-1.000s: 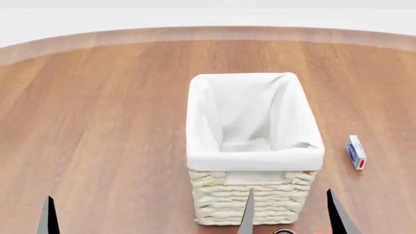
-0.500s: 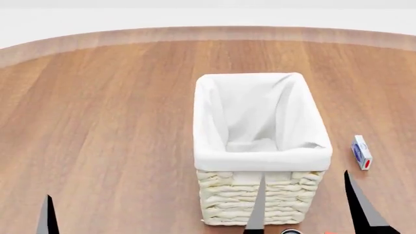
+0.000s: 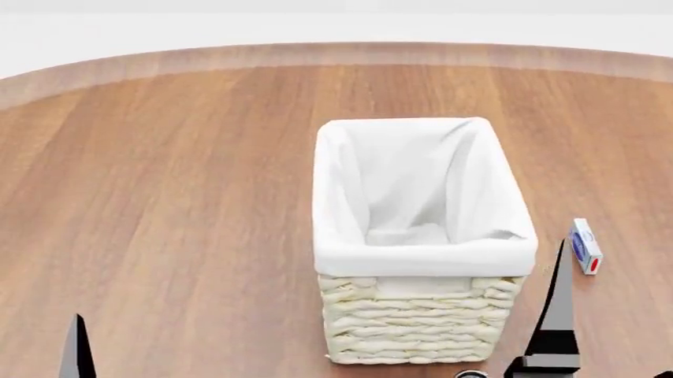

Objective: Pick up the alphabet soup and put it in the basket.

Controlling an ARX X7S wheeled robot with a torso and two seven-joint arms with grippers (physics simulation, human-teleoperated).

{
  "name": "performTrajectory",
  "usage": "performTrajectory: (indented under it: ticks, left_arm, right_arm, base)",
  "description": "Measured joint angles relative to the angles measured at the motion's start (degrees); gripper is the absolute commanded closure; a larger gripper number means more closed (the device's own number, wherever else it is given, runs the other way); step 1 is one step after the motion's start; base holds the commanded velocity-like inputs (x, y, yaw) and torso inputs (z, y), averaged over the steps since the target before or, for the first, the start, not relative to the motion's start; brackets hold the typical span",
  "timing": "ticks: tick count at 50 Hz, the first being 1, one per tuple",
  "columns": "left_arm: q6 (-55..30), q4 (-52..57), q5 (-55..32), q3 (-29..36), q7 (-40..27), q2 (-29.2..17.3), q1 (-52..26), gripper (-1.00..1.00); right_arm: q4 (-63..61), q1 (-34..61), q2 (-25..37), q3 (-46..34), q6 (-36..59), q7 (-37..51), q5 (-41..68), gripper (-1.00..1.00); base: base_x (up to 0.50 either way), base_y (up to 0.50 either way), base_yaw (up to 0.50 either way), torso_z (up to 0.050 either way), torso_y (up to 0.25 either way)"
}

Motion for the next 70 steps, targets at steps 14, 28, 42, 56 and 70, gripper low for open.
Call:
performTrajectory:
  ticks: [14, 28, 42, 56, 70]
  left_arm:
    - [0.66, -0.98, -0.28, 0.18, -0.42, -0.37, -0.5, -1.0]
    - [1.09, -2.06, 0.14, 0.47, -1.17, -0.67, -0.96, -1.0]
    - [2.81, -4.68, 0.61, 1.13, -1.46, -0.71, -1.89, -1.0]
    - [3.74, -6.09, 0.93, 1.8, -1.79, -0.94, -2.41, -1.0]
    - [3.96, -6.34, 1.16, 2.06, -2.44, -1.33, -2.43, -1.0]
  right_arm:
    - [4.75, -0.09, 3.64, 6.01, -0.16, -3.48, 4.17, -1.0]
    - [11.21, -6.2, 3.68, 9.01, -6.12, -9.75, 3.07, -1.0]
    - [13.51, -18.68, -2.64, 14.51, -15.06, -13.9, 2.94, -1.0]
    - [19.81, -28.67, -12.95, 15.99, -29.52, -19.78, -0.46, -1.0]
    - [28.27, -34.6, -20.12, 14.07, -43.51, -24.08, -5.3, -1.0]
  base:
    - [0.0, 0.0, 0.0, 0.0, 0.0]
    - [0.0, 0.0, 0.0, 0.0, 0.0]
    - [0.0, 0.0, 0.0, 0.0, 0.0]
    - [0.0, 0.0, 0.0, 0.0, 0.0]
    - [0.0, 0.0, 0.0, 0.0, 0.0]
